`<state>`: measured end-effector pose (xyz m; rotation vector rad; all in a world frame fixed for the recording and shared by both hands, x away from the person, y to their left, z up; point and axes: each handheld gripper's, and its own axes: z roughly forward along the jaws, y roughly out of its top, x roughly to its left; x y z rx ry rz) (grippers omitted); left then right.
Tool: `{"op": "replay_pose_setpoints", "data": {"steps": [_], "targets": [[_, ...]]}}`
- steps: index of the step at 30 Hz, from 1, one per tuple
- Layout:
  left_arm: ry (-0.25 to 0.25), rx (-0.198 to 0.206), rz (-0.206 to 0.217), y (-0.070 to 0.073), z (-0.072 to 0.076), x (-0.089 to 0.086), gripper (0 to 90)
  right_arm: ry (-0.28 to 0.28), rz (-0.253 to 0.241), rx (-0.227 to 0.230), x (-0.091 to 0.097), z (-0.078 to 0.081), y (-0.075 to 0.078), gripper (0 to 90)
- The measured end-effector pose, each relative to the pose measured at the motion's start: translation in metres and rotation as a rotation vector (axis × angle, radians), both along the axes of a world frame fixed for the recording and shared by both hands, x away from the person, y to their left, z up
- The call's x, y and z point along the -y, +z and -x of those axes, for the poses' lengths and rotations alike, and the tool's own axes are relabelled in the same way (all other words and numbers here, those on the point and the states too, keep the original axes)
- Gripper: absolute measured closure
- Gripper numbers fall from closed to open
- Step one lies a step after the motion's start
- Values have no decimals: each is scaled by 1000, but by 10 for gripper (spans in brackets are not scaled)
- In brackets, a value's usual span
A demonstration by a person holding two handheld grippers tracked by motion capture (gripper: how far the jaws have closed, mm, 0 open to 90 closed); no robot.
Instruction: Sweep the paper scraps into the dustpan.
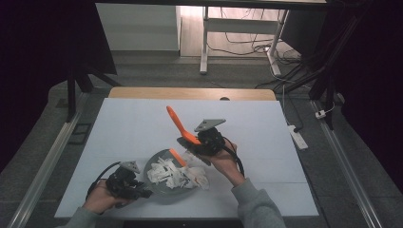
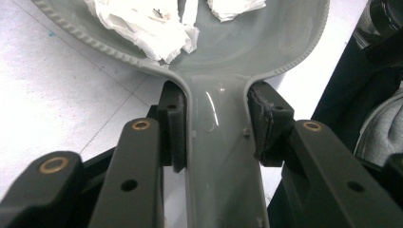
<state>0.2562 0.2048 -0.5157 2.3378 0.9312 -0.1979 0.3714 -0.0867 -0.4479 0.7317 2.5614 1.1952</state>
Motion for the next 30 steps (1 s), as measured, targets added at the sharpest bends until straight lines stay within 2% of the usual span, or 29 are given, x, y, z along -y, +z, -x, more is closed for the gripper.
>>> {"op": "replay_pose_setpoints", "data": {"steps": [3,5,11,16,20,25,27,30], "targets": [[0,1,-2,0,0,0,611,-34,10,-8,9,-5,-1,705],[0,1,-3,0,0,0,611,-57,19,-30,14,-10,-3,705],[-1,0,-3,0,0,0,611,-143,90,-66,25,-27,-25,705],[1,0,-4,0,0,1,611,-180,145,-60,26,-38,-39,705],[2,-1,-7,-1,0,1,611,-169,148,-73,20,-38,-43,705],[2,0,-6,-1,0,1,611,-119,160,-69,3,-29,-44,706],[2,0,-6,-1,0,2,611,-92,141,-94,-4,-25,-45,706],[1,-1,-6,-1,0,2,611,-59,151,-85,-17,-17,-45,705]]}}
